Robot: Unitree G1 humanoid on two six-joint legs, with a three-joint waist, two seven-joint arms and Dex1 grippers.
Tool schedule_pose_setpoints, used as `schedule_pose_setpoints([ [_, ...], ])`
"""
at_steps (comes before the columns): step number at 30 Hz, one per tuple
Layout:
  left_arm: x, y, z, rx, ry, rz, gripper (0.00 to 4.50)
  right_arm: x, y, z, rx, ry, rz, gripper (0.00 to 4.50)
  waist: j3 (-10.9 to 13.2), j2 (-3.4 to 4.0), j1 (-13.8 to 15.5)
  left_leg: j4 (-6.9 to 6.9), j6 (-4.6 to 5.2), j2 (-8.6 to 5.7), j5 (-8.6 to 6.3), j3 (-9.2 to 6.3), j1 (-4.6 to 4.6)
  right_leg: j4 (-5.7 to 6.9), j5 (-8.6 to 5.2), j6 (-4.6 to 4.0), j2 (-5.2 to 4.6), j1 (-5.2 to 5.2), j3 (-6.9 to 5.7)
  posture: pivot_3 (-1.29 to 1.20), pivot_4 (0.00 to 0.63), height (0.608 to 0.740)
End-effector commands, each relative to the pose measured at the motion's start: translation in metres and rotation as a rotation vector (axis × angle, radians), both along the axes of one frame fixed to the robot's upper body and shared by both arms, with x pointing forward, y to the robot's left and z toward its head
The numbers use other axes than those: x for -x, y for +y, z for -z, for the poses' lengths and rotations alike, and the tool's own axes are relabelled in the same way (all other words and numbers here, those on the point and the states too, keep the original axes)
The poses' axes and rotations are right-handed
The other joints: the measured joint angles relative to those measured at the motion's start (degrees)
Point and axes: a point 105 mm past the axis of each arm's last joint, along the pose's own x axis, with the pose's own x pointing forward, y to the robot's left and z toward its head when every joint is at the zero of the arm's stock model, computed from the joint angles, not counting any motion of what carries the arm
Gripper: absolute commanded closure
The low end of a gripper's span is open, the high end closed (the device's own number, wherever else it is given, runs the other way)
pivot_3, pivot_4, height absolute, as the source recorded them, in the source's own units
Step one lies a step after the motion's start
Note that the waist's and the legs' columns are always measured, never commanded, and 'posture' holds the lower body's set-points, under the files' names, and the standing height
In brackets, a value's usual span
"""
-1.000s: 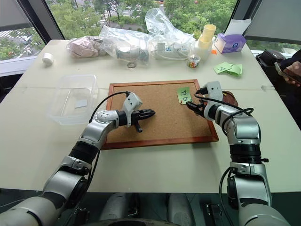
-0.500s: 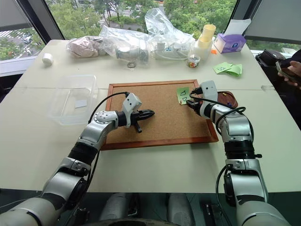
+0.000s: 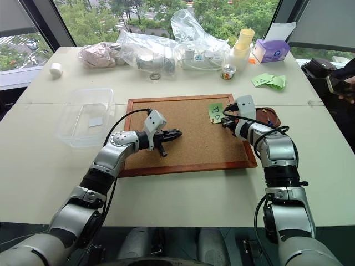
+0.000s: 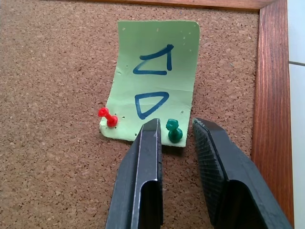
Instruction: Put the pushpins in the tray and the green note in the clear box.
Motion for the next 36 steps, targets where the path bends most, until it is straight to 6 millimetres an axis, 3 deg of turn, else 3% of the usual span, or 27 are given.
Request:
schedule_pose_setpoints([
  [1, 0.002, 0.007, 0.016, -0.028, 0.056, -0.019, 4.50, 0.001, -0.002, -0.021, -0.011, -0.070, -0.005, 3.45, 0.0, 0.00, 0.0, 0.00, 0.00, 0.00, 0.00, 0.00, 0.00, 0.00, 0.00, 0.00, 0.00, 0.00, 0.00, 0.00, 0.150, 0.740],
  [3, 0.002, 0.007, 0.015, -0.028, 0.057, -0.019, 4.50, 0.002, -0.001, -0.018, -0.019, -0.065, -0.003, 3.45, 0.0, 0.00, 0.0, 0.00, 0.00, 0.00, 0.00, 0.00, 0.00, 0.00, 0.00, 0.00, 0.00, 0.00, 0.00, 0.00, 0.150, 0.740],
  [7, 0.001, 0.006, 0.015, -0.029, 0.055, -0.017, 4.50, 0.001, -0.001, -0.014, -0.020, -0.055, 0.004, 4.42, 0.0, 0.00, 0.0, 0.00, 0.00, 0.00, 0.00, 0.00, 0.00, 0.00, 0.00, 0.00, 0.00, 0.00, 0.00, 0.00, 0.150, 0.740],
  [17, 0.000, 0.006, 0.014, -0.026, 0.052, -0.020, 4.50, -0.001, -0.001, -0.014, -0.010, -0.050, 0.012, 4.42, 0.0, 0.00, 0.1, 0.00, 0.00, 0.00, 0.00, 0.00, 0.00, 0.00, 0.00, 0.00, 0.00, 0.01, 0.00, 0.00, 0.150, 0.740],
  [27, 0.002, 0.007, 0.017, -0.033, 0.059, -0.020, 4.50, 0.002, -0.009, -0.061, -0.041, -0.145, 0.023, 4.42, 0.0, 0.00, 0.2, 0.00, 0.00, 0.00, 0.00, -0.01, -0.03, 0.00, 0.00, 0.00, -0.01, -0.02, 0.00, 0.00, 0.150, 0.740],
  [36, 0.004, 0.005, 0.019, -0.036, 0.066, -0.006, 4.50, 0.008, -0.010, -0.059, -0.032, -0.138, 0.025, 4.42, 0.0, 0.00, 0.2, 0.00, 0.01, 0.00, 0.00, -0.02, -0.02, 0.00, 0.00, 0.00, -0.01, -0.03, 0.00, 0.00, 0.150, 0.740],
])
